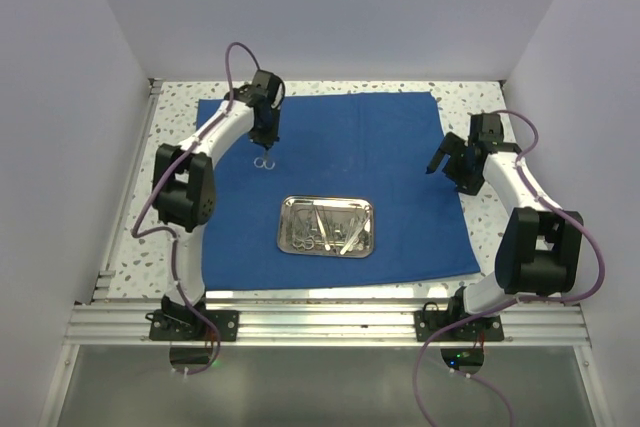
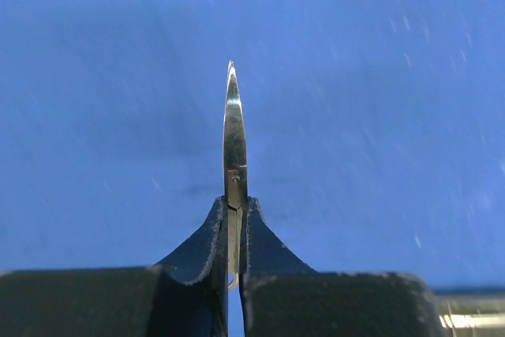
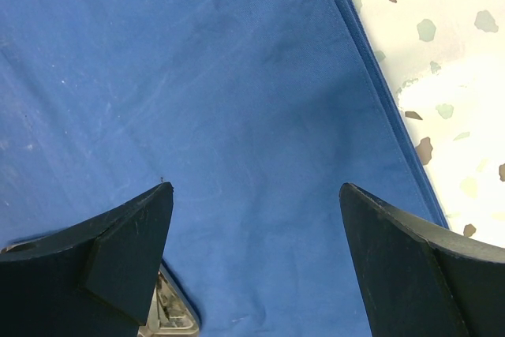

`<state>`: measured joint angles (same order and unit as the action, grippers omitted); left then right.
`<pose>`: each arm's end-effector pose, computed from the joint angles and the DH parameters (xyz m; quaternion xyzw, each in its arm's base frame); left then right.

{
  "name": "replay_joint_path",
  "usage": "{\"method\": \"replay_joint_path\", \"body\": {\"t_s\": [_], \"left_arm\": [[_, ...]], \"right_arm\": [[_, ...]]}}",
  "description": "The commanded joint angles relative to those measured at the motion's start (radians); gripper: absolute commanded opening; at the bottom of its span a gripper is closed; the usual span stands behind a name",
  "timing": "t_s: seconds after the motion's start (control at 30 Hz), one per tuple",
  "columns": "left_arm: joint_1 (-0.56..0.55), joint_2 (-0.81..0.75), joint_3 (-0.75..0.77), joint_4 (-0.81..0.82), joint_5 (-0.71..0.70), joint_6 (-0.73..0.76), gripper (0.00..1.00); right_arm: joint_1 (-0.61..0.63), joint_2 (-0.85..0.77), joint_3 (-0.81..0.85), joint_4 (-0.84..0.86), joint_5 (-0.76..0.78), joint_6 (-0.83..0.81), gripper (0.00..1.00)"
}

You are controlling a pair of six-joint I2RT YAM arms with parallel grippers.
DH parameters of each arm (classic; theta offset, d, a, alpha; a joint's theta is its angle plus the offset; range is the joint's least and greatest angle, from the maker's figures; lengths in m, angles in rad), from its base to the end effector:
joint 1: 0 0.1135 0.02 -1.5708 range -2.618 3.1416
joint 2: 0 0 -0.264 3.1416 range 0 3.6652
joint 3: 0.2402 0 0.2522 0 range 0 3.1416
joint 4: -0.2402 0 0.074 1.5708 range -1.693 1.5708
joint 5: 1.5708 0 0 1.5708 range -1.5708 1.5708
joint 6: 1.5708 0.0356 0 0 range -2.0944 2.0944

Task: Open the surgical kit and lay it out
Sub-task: Place the medical item in the surgical kit, then pick up the medical item from the container.

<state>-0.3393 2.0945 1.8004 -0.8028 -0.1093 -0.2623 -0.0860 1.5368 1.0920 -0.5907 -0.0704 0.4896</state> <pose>0.4292 -0.1474 0.2312 0.0246 0.9704 -0.0187 0.2396 0.3129 -0.0245 0.2319 0.2647 0.9268 0.0862 0.2521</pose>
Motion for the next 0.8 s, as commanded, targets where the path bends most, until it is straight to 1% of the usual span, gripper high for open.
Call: {"method": "replay_joint_path", "body": {"t_s": [0.0, 0.07, 0.13, 0.17, 0.23, 0.27, 0.3, 0.37, 0.43, 0.47, 0.53, 0.57, 0.63, 0.7, 0.77], "left_arm": [[0.029, 0.048, 0.129, 0.079, -0.041, 0.054, 0.00], [0.043, 0.074, 0.169, 0.091, -0.061, 0.055, 0.00], [0.057, 0.111, 0.197, 0.088, -0.085, 0.051, 0.27], [0.059, 0.120, 0.221, 0.076, -0.090, 0.051, 0.49], [0.060, 0.127, 0.235, 0.060, -0.092, 0.041, 0.63], [0.059, 0.116, 0.231, 0.059, -0.089, 0.038, 0.68], [0.057, 0.081, 0.200, 0.063, -0.087, 0.031, 0.75], [0.054, 0.035, 0.154, 0.070, -0.072, 0.018, 0.76], [0.042, -0.042, 0.067, 0.070, -0.040, -0.002, 0.74], [0.022, -0.094, 0.003, 0.067, -0.029, -0.014, 0.71], [-0.010, -0.146, -0.068, 0.065, -0.004, -0.026, 0.68], [-0.030, -0.171, -0.137, 0.066, 0.002, -0.034, 0.67], [-0.087, -0.235, -0.202, 0.062, 0.011, -0.063, 0.66], [-0.121, -0.284, -0.286, 0.056, 0.036, -0.109, 0.65], [-0.133, -0.313, -0.366, 0.079, 0.092, -0.138, 0.63]], "right_arm": [[-0.001, -0.006, 0.005, 0.002, -0.008, -0.002, 0.90], [-0.001, -0.004, 0.005, 0.002, -0.009, 0.000, 0.90], [-0.001, -0.003, 0.003, 0.005, -0.015, 0.001, 0.90], [-0.001, -0.001, 0.003, 0.003, -0.017, 0.001, 0.90], [-0.001, -0.003, 0.000, 0.005, -0.016, 0.001, 0.90], [-0.001, -0.007, -0.004, 0.005, -0.012, 0.000, 0.90], [-0.001, -0.012, -0.007, 0.006, -0.011, 0.000, 0.90], [-0.001, -0.018, -0.021, 0.008, -0.009, -0.002, 0.91], [-0.001, -0.023, -0.030, 0.014, -0.011, -0.002, 0.91], [-0.001, -0.023, -0.032, 0.015, -0.012, 0.000, 0.91], [-0.001, -0.023, -0.032, 0.017, -0.014, 0.000, 0.91], [-0.001, -0.021, -0.030, 0.017, -0.016, 0.001, 0.91], [-0.001, -0.020, -0.029, 0.017, -0.019, 0.000, 0.91], [-0.001, -0.021, -0.030, 0.019, -0.022, 0.001, 0.91], [-0.001, -0.026, -0.037, 0.020, -0.023, 0.004, 0.91]]}}
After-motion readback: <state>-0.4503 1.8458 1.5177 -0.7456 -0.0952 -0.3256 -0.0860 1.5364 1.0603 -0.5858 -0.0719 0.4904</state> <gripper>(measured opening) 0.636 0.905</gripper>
